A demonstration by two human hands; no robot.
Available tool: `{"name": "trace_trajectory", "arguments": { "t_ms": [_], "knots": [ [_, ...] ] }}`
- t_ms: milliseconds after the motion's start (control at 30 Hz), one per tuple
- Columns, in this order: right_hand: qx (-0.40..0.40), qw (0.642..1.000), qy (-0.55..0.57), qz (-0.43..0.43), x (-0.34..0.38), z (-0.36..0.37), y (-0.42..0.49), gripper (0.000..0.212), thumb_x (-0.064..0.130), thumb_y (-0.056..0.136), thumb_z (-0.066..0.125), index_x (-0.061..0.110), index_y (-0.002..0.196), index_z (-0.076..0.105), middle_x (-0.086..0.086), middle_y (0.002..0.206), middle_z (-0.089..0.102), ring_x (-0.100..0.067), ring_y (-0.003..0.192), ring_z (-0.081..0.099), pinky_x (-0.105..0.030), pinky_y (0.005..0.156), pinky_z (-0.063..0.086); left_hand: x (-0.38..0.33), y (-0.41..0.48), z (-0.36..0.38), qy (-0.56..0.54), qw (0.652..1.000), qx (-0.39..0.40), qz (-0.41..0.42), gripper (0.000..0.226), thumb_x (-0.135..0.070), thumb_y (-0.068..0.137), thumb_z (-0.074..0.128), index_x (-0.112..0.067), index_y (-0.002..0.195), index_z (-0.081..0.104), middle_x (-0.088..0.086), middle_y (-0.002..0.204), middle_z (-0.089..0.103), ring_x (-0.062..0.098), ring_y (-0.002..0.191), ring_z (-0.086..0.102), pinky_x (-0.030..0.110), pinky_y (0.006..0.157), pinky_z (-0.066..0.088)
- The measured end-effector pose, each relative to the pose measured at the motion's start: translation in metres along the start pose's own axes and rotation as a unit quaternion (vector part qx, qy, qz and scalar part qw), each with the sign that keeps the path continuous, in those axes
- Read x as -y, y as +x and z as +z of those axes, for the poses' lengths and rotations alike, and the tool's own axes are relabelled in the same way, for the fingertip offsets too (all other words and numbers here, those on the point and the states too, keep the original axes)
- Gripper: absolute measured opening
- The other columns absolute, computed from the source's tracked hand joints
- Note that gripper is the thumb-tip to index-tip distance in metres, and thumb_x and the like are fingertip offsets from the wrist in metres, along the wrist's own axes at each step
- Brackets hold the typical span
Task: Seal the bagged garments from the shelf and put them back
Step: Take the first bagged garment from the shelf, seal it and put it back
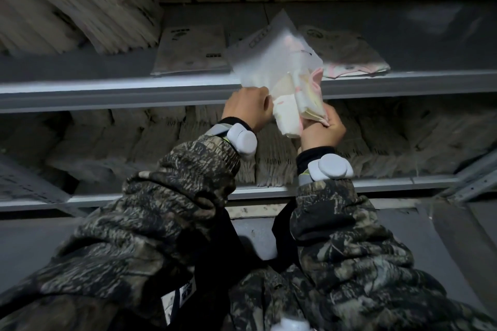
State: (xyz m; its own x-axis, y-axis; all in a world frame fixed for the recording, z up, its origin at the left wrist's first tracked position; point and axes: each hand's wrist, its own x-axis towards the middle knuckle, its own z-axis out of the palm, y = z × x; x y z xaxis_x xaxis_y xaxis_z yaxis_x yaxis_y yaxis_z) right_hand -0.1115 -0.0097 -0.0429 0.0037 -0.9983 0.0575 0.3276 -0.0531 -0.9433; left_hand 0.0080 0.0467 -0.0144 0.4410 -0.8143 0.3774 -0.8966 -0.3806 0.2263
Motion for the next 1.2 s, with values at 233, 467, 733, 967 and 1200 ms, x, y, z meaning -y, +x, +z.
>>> {"name": "trace_trajectory", "arguments": {
  "t_ms": [233, 467, 733, 967, 1200],
  "knots": [
    [-0.001, 0.994, 0.087, 0.065, 0.01, 0.0, 0.001, 0.032, -0.026, 0.083, 0.04, -0.017, 0.107, 0.06, 0.013, 0.048, 0.062, 0.004, 0.047, 0.057, -0.014, 0.052, 0.052, -0.009, -0.015, -0.002, -0.042, 0.998, -0.034, 0.01, 0.029, -0.026, 0.089, 0.045, -0.011, 0.064, 0.04, 0.014, 0.065, 0.056, 0.034, 0.059, 0.042, 0.033, 0.053, 0.03],
    [0.001, 0.999, 0.013, 0.039, 0.006, -0.001, -0.009, 0.036, -0.026, 0.078, 0.044, -0.009, 0.099, 0.067, 0.002, 0.069, 0.059, 0.009, 0.052, 0.056, -0.014, 0.057, 0.052, -0.012, -0.017, -0.013, -0.032, 0.997, -0.04, -0.056, 0.018, -0.03, 0.084, 0.049, -0.015, 0.077, 0.055, 0.002, 0.069, 0.05, 0.03, 0.065, 0.046, 0.031, 0.056, 0.033],
    [0.072, 0.984, -0.144, -0.076, 0.006, -0.013, -0.016, 0.039, -0.016, 0.08, 0.047, 0.003, 0.103, 0.071, -0.007, 0.092, 0.069, -0.014, 0.087, 0.062, -0.01, 0.071, 0.048, -0.014, -0.001, -0.027, -0.075, 0.994, -0.072, -0.02, 0.023, -0.03, 0.086, 0.048, -0.016, 0.068, 0.049, 0.006, 0.064, 0.057, 0.032, 0.064, 0.053, 0.033, 0.054, 0.041],
    [0.101, 0.948, -0.243, -0.176, 0.002, -0.016, -0.017, 0.042, -0.011, 0.076, 0.044, 0.007, 0.098, 0.075, -0.009, 0.091, 0.074, -0.008, 0.082, 0.061, 0.001, 0.073, 0.041, -0.013, 0.0, -0.031, -0.079, 0.99, -0.116, -0.014, 0.018, -0.023, 0.085, 0.048, -0.013, 0.085, 0.063, 0.006, 0.079, 0.069, 0.031, 0.073, 0.059, 0.038, 0.065, 0.05],
    [0.11, 0.914, -0.302, -0.246, -0.003, -0.012, -0.012, 0.027, 0.003, 0.079, 0.056, 0.011, 0.096, 0.076, -0.015, 0.083, 0.074, -0.029, 0.076, 0.069, -0.029, 0.07, 0.054, -0.022, -0.003, -0.031, -0.111, 0.981, -0.107, 0.116, 0.005, -0.014, 0.077, 0.057, -0.012, 0.078, 0.062, 0.005, 0.072, 0.064, 0.029, 0.065, 0.058, 0.041, 0.059, 0.049]
  ]
}}
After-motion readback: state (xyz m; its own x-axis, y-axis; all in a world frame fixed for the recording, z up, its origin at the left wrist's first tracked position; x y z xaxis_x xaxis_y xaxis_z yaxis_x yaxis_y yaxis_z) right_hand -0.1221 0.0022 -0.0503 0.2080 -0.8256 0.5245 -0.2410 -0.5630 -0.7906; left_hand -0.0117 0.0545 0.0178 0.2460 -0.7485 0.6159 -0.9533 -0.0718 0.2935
